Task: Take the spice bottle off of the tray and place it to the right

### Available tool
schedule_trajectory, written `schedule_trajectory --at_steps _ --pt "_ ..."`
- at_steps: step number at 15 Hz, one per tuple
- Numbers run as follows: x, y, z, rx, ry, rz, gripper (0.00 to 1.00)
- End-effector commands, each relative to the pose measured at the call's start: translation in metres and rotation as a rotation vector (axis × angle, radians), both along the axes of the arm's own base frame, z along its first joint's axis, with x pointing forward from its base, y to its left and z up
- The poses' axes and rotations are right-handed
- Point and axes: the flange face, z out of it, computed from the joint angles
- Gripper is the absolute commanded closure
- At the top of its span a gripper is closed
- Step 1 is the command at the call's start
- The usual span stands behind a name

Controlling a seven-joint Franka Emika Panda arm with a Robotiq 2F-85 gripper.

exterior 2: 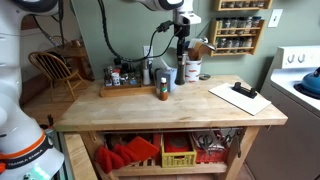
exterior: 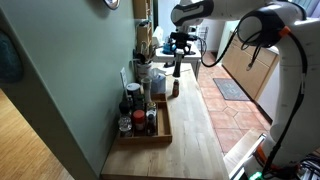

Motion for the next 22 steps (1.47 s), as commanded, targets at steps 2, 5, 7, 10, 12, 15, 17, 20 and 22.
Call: schedule_trajectory --at_steps 2,5,7,10,12,15,17,20,22 --pt "0.014 -0.019 -0.017 -0.018 -0.041 -0.057 0.61" --pt "0.021 -0.023 -0.038 -0.016 -0.051 -0.059 0.61" --pt "0.025 -0.024 -0.051 -0.014 -0.049 -0.058 0.61" --pt "0.028 -0.024 -0.068 -0.016 -0.042 -0.055 0.61" --pt "0.029 -0.023 -0.078 -0.017 -0.035 -0.055 0.61" --pt "0.031 -0.020 -0.091 -0.015 -0.031 -0.057 0.61" --pt "0.032 -0.019 -0.097 -0.013 -0.033 -0.059 0.61" --pt "0.032 -0.019 -0.103 -0.013 -0.033 -0.062 0.61" --pt "0.031 -0.018 -0.105 -0.013 -0.033 -0.058 0.61"
